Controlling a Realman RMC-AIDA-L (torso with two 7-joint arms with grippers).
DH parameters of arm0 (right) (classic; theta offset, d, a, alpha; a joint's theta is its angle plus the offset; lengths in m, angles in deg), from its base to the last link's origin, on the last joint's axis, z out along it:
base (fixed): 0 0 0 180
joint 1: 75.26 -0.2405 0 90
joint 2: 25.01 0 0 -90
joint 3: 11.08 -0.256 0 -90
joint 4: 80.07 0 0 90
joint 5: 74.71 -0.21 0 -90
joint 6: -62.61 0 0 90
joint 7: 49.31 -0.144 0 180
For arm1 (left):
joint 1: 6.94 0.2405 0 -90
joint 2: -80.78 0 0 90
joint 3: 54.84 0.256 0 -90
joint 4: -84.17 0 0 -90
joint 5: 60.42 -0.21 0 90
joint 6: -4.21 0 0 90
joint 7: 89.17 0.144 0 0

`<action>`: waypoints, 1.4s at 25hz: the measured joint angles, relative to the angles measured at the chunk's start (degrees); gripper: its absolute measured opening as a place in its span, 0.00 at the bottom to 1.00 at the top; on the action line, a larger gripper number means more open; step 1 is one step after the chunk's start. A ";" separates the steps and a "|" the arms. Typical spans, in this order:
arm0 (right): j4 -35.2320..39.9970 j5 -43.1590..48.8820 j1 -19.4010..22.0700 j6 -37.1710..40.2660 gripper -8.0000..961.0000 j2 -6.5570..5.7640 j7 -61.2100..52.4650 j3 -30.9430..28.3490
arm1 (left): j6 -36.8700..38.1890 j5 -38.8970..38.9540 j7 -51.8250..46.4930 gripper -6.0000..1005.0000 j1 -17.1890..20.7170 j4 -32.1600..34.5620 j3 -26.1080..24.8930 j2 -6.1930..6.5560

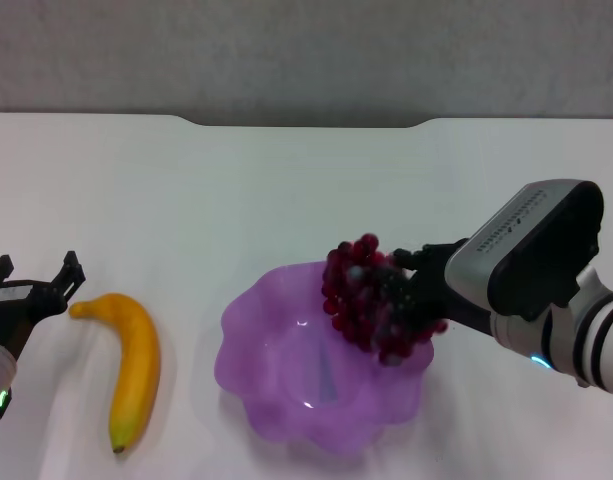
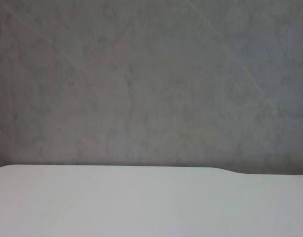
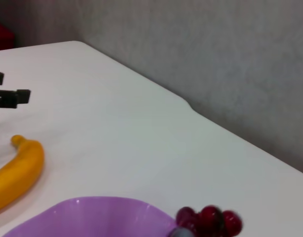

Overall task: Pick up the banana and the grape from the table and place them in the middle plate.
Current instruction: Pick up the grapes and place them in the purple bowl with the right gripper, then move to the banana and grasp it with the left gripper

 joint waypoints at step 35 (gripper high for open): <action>22.76 -1.58 11.51 65.66 0.93 -0.01 7.04 9.80 | 4.65 -0.75 -1.88 0.89 3.36 -3.75 0.97 0.23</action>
